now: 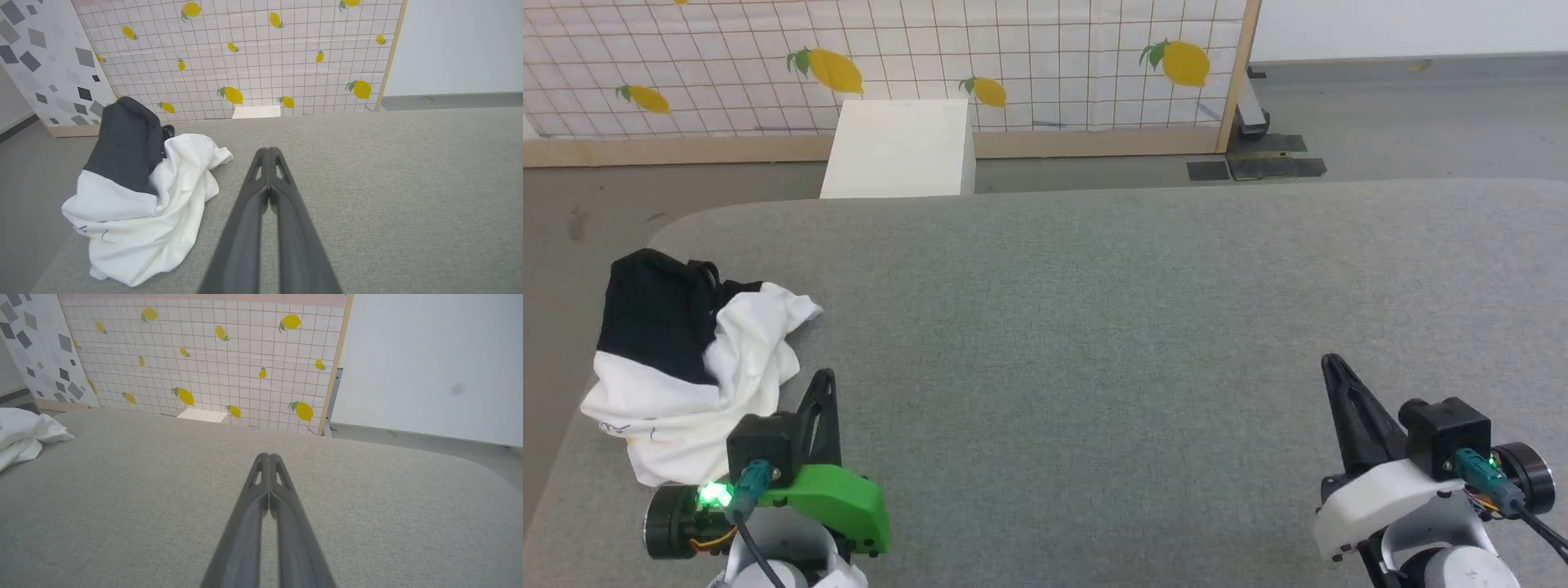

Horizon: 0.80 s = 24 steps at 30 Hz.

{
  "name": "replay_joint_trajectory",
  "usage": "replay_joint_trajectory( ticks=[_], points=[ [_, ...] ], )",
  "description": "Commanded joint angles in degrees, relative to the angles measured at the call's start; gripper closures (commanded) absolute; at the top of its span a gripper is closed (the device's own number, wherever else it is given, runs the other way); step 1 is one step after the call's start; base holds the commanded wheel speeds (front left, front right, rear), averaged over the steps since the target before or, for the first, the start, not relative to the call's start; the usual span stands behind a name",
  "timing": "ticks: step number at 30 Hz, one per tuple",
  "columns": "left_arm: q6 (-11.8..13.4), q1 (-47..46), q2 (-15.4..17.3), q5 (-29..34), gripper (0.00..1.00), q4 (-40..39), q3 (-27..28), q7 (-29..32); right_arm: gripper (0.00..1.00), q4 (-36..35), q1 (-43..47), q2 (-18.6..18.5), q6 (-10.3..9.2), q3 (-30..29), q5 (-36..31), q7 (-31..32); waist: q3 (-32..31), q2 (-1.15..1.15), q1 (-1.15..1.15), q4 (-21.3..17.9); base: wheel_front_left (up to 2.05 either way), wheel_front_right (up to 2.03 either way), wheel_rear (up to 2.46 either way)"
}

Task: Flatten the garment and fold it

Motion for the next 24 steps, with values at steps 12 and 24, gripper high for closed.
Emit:
replay_joint_trajectory(
  ticks=[12,24],
  points=[
    [-0.06,0.66,-0.16,0.73,1.00,-0.16,0.14,0.08,1.00,-0.28,-0.07,0.07,-0.08,0.07,-0.37,0.16,0.00,0.00,0.00,0.00,0.00,0.00,0.00],
    [0.01,-0.02,0.00,-0.15,0.00,0.02,-0.07,-0.02,0.00,0.04,0.00,-0.01,0.00,-0.02,0.03,-0.02,0.00,0.00,0.00,0.00,0.00,0.00,0.00]
  ],
)
